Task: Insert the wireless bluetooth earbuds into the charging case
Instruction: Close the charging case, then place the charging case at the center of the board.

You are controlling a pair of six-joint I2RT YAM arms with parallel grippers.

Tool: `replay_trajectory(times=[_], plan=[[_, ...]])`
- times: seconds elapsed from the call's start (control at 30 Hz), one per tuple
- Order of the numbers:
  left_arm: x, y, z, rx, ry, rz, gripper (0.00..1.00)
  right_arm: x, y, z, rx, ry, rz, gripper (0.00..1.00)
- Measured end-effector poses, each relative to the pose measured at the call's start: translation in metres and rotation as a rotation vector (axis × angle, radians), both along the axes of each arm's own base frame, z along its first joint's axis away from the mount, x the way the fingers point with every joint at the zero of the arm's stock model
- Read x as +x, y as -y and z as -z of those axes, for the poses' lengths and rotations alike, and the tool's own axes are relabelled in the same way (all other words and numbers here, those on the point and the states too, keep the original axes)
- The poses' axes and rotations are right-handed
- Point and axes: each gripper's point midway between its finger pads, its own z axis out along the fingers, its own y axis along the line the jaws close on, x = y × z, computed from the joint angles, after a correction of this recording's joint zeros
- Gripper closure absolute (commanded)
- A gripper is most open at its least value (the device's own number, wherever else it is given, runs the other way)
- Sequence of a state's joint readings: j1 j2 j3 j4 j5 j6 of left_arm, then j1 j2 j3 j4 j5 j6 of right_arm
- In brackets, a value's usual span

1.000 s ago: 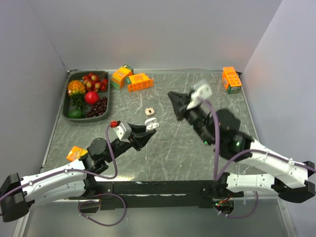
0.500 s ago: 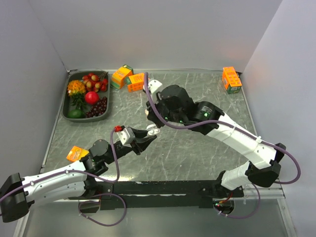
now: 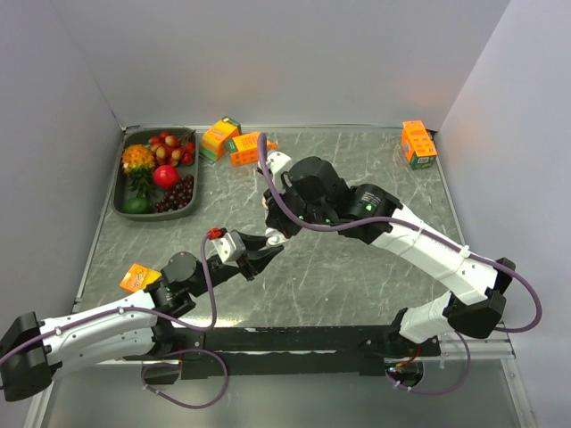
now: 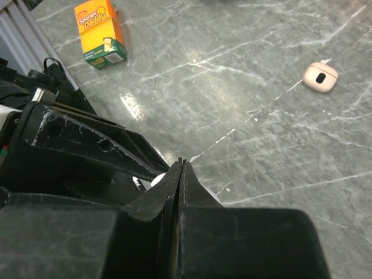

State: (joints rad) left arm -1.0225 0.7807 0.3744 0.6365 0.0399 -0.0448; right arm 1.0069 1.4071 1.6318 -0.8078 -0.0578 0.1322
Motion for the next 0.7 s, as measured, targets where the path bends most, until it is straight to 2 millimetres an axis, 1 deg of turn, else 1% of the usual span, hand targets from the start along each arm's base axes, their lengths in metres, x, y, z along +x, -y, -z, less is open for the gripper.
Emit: replay_trajectory(times=[0.2,0.37,0.57,0.6,0.63,0.7], plan=[[0.001,0.0,0.005,0.015,-0.01,-0.004,0.99,-0.001,0.0,0.005,-0.003,-0.013,0.002,1.0],[0.003,-0.001,0.003,0.009,-0.011,-0.018,0.99,-0.004,0.003,0.013,-0.02,-0.031,0.007,1.0],[0.007,-0.003,0.004,0.007,-0.017,-0.044,0.99,-0.006,0.008,0.006,0.001,-0.024,0.022,1.0],[0.007,-0.004,0.004,0.007,-0.019,-0.047,0.99,-0.006,0.012,0.006,0.002,-0.02,0.037,1.0],[0.008,-0.004,0.005,0.009,-0.023,-0.051,0.99,-0.006,0.015,0.005,0.005,-0.015,0.051,0.99],[0.011,-0.003,0.008,0.008,-0.043,-0.062,0.99,-0.002,0.025,0.003,0.027,0.008,0.107,0.91]])
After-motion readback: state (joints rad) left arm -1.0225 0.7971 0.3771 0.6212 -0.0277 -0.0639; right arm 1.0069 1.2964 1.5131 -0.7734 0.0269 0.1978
